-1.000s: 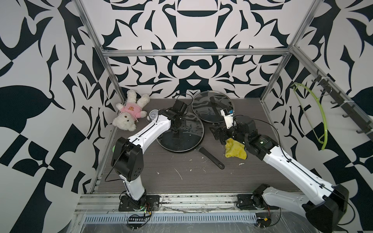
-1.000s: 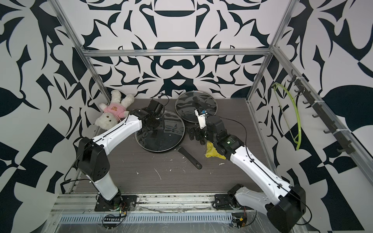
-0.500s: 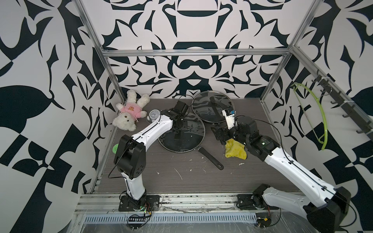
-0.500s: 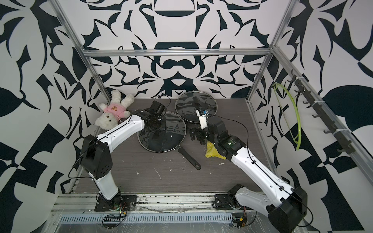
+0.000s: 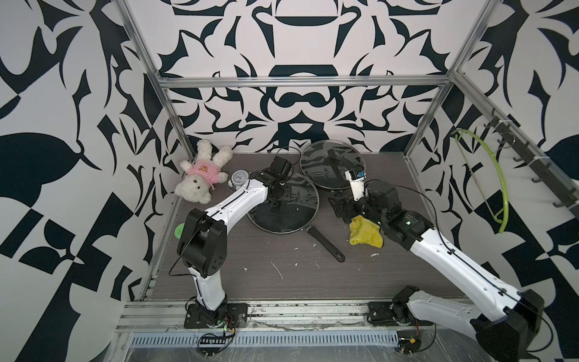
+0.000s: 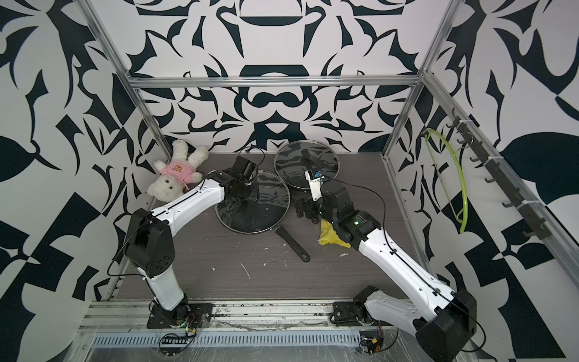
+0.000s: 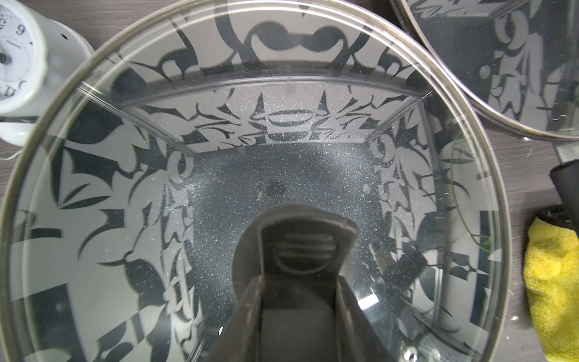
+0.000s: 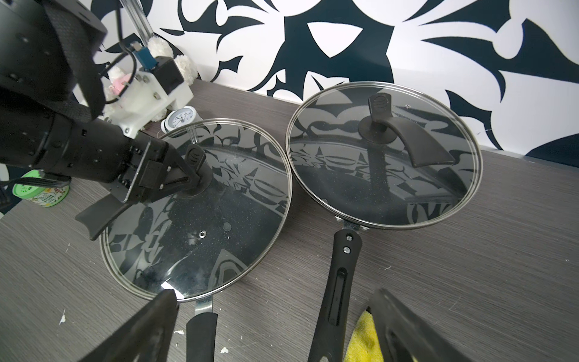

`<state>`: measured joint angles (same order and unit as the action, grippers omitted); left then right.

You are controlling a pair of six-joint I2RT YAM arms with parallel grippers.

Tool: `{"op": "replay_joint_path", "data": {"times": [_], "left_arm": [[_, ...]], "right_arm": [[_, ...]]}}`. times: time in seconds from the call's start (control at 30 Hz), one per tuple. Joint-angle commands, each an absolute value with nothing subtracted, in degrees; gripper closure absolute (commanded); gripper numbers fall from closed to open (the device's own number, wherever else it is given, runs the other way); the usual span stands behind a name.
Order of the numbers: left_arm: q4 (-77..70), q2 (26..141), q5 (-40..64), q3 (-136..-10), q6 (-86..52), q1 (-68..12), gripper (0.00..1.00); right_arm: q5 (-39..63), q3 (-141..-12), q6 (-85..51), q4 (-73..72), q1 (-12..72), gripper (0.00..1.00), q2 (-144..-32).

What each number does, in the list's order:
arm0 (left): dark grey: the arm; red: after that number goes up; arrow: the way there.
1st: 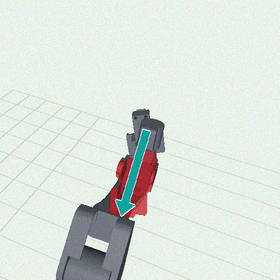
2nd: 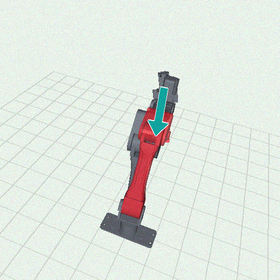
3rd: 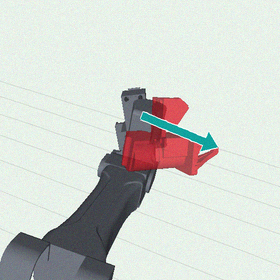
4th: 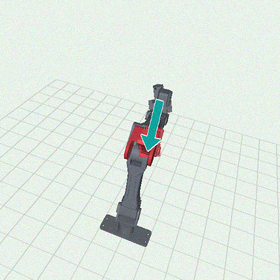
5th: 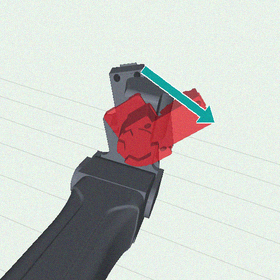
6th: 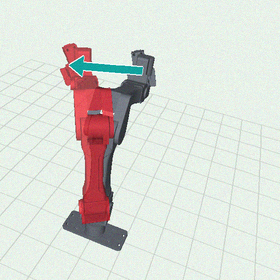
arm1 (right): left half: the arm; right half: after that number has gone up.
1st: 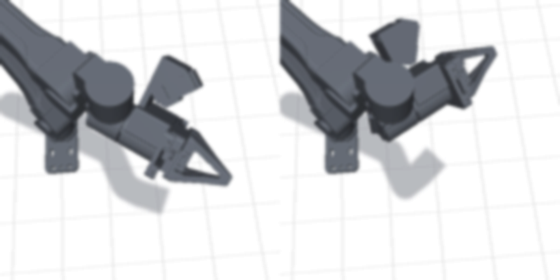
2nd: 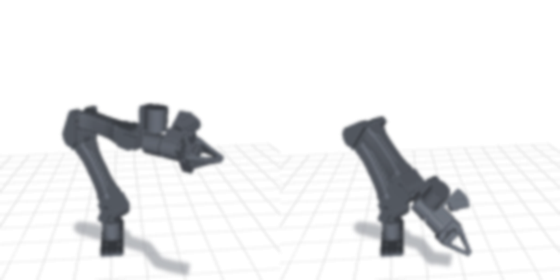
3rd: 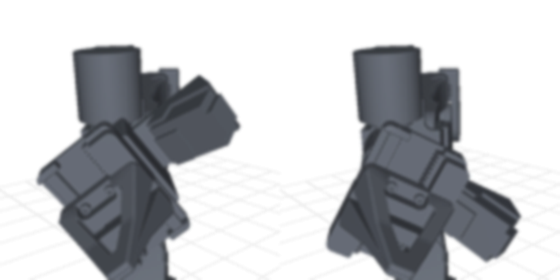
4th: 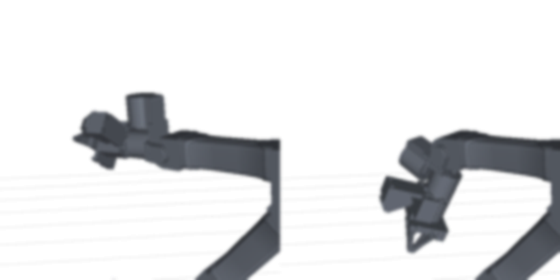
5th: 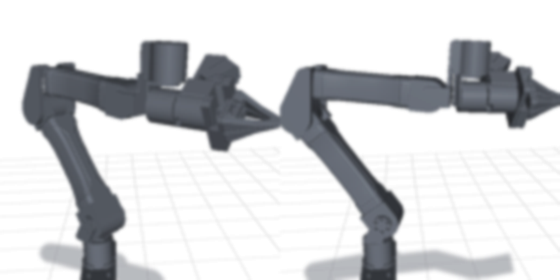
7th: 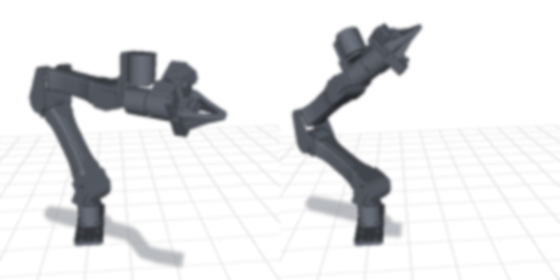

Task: Wipe the pot lid with a cloth
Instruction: Place the pot lid on the cooking pot.

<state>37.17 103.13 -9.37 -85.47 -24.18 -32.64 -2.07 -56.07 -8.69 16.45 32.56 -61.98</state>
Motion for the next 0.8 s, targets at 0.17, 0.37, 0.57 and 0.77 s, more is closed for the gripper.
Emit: {"op": "replay_joint_path", "data": {"times": [0.17,0.37,0.57,0.77], "left_arm": [[34.8,102.2,-8.4,-81.7,-21.2,-31.5,0.98],[34.3,99.4,-8.2,-79.0,-18.6,-30.1,0.98],[34.4,101.5,-5.1,-80.5,-20.1,-30.2,0.98],[34.9,103.5,-5.0,-82.9,-20.7,-30.6,0.7]], "right_arm": [[-6.6,-56.3,-10.7,15.2,32.5,0.03,-61.3],[-9.5,-56.6,-11.8,16.3,32.4,0.04,-61.1],[-17.5,-55.9,-20.4,22.4,27.8,0.08,-60.4],[-13.7,-51.7,-26.7,23.4,21.2,0.1,-57.9]]}}
